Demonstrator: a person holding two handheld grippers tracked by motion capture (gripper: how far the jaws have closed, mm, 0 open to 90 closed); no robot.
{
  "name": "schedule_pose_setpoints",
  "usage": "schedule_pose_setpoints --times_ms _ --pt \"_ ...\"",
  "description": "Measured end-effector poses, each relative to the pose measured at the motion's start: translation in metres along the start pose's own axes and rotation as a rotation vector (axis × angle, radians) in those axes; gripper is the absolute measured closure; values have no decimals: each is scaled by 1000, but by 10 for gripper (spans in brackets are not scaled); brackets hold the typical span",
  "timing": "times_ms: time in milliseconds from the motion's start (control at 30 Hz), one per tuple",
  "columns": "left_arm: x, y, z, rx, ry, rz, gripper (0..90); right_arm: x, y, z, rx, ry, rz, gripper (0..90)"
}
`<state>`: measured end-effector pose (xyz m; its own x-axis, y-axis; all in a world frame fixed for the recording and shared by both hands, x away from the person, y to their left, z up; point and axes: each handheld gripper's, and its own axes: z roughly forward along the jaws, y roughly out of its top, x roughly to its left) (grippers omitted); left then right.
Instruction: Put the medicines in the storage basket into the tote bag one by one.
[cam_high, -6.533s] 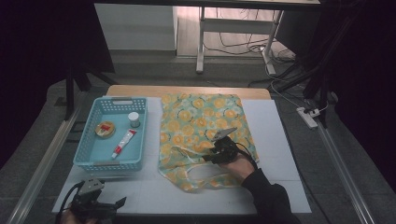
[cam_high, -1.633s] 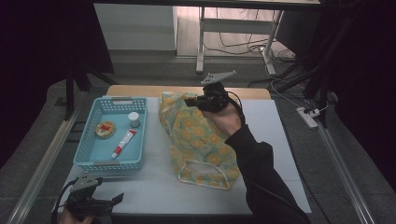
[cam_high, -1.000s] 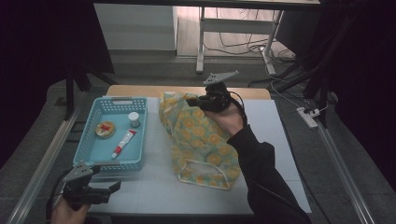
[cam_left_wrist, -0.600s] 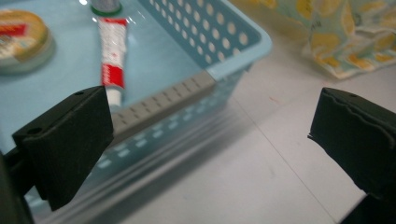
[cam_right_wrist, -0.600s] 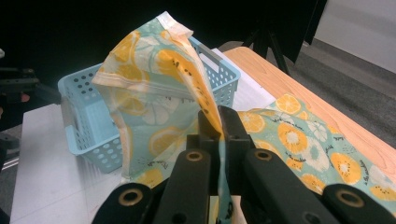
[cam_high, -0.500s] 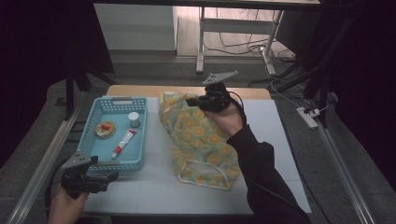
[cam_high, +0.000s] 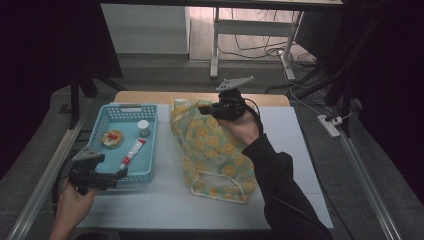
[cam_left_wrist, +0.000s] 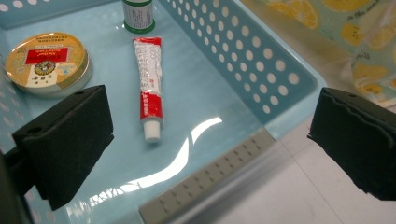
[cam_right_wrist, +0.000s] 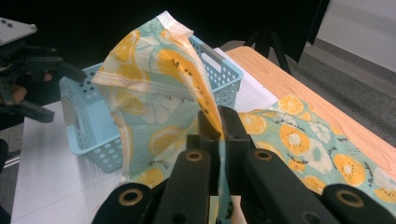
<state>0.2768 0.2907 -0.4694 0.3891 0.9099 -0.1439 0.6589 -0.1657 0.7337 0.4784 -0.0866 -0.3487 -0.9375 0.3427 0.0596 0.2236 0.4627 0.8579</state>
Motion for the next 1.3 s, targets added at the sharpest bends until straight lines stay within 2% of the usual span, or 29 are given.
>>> schedule_pose_setpoints --times_ms 167,333,467,700,833,1167,1300 --pt "7 7 7 0 14 10 0 0 0 1 1 0 1 894" --pt "17 18 14 -25 22 -14 0 0 0 2 0 3 0 894" --pt "27 30 19 -3 49 -42 0 0 -1 2 -2 4 2 894" --pt "42 43 32 23 58 -68 0 -2 -3 0 0 1 5 894" --pt "49 52 41 47 73 -59 0 -2 -3 1 3 4 6 894" --pt "68 74 71 105 90 -65 0 -2 -4 1 1 7 9 894" --pt "77 82 81 127 97 -85 0 -3 -5 0 0 7 11 894"
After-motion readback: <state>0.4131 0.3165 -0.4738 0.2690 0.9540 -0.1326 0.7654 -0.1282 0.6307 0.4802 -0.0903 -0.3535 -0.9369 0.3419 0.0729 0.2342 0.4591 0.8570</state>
